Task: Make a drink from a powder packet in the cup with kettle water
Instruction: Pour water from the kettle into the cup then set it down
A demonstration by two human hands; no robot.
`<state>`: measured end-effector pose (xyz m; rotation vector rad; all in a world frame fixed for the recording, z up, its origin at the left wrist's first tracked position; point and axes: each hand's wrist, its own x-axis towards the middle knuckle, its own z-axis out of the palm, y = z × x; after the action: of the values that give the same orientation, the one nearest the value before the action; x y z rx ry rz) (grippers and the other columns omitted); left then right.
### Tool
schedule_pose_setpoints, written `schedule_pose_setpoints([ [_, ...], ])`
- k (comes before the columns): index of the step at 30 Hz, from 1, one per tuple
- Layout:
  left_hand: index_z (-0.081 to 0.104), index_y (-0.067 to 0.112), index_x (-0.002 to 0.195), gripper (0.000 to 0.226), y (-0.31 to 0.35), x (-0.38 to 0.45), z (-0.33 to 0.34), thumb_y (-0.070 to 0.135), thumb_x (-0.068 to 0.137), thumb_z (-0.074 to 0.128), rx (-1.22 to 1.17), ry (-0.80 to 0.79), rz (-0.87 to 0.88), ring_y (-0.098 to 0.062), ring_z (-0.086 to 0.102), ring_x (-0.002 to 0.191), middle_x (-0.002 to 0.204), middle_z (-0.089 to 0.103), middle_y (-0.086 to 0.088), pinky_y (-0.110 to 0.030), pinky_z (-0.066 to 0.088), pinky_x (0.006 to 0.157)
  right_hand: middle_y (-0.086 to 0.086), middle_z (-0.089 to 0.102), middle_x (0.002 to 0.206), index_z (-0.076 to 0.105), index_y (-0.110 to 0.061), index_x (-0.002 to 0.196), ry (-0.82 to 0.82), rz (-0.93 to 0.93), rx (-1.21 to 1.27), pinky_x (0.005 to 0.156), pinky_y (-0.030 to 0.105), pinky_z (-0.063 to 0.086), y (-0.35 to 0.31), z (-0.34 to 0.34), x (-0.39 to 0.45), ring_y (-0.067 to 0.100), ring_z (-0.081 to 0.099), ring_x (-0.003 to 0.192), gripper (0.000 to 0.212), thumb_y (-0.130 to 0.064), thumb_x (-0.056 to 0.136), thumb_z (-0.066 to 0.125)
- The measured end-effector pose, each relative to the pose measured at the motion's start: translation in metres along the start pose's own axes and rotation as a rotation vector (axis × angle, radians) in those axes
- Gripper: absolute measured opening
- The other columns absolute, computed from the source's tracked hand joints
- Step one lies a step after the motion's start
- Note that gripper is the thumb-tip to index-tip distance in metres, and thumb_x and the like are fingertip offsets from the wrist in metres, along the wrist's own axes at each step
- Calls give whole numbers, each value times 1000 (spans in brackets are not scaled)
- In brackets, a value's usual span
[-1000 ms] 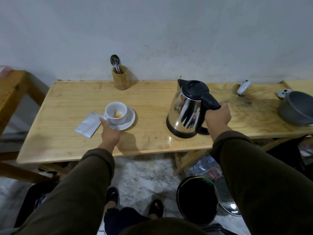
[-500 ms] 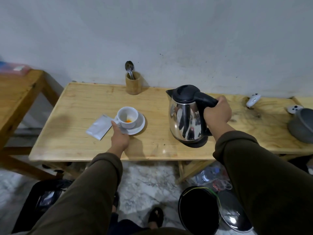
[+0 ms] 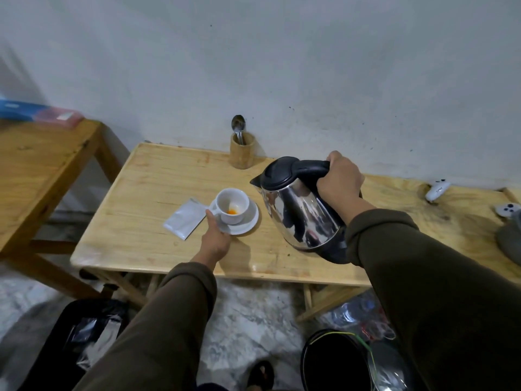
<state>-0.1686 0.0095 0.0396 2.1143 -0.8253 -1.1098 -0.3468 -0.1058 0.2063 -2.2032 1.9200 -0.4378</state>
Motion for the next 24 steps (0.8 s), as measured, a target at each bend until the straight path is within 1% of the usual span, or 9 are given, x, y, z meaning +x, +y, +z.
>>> schedule_pose_setpoints([
  [2, -22, 23, 149, 79, -1, 0, -1, 24, 99, 39, 14, -7, 4, -44, 44, 129, 147, 35, -29, -44, 35, 106, 7, 49, 87, 43, -12, 93, -10, -16, -29, 92, 44, 38, -7, 2, 1, 35, 55, 100, 20, 0, 81, 53],
  [4, -22, 23, 149, 79, -1, 0, -2, 25, 99, 39, 24, -21, 7, -43, 44, 130, 147, 36, -29, -44, 35, 106, 10, 55, 91, 49, -9, 102, -8, -33, -73, 94, 45, 37, -14, 5, 1, 36, 54, 102, 22, 0, 83, 53],
  [7, -23, 24, 149, 80, -1, 0, -4, 27, 98, 40, 25, -36, 8, -43, 44, 131, 148, 35, -28, -45, 34, 108, 15, 61, 105, 49, -8, 108, -7, -64, -163, 97, 48, 36, -23, 8, 2, 37, 54, 105, 24, -2, 85, 52],
  [10, -23, 24, 149, 81, -2, 0, -5, 27, 98, 40, 30, -41, 1, -43, 44, 131, 148, 36, -28, -45, 35, 108, 16, 61, 109, 48, -8, 113, -10, -84, -239, 99, 49, 36, -28, 10, 1, 36, 53, 109, 26, -4, 87, 51],
  [18, -22, 22, 149, 80, 0, -2, -7, 21, 98, 40, 25, -55, -12, -43, 42, 132, 148, 36, -28, -44, 34, 108, 15, 60, 108, 46, -8, 113, -17, -154, -376, 97, 46, 38, -34, 16, -1, 34, 54, 106, 24, -6, 89, 49],
  [21, -21, 22, 149, 80, 0, -2, -7, 21, 98, 41, 26, -56, -5, -42, 45, 130, 146, 39, -28, -43, 36, 106, 15, 59, 109, 45, -8, 114, -36, -162, -394, 97, 46, 38, -35, 16, 1, 34, 53, 107, 26, -6, 89, 49],
  [24, -22, 22, 149, 80, 0, -3, -7, 22, 98, 40, 18, -59, -3, -42, 44, 131, 147, 37, -29, -44, 35, 107, 15, 59, 109, 45, -9, 115, -45, -167, -403, 97, 45, 38, -35, 15, 2, 34, 53, 107, 25, -8, 90, 48],
])
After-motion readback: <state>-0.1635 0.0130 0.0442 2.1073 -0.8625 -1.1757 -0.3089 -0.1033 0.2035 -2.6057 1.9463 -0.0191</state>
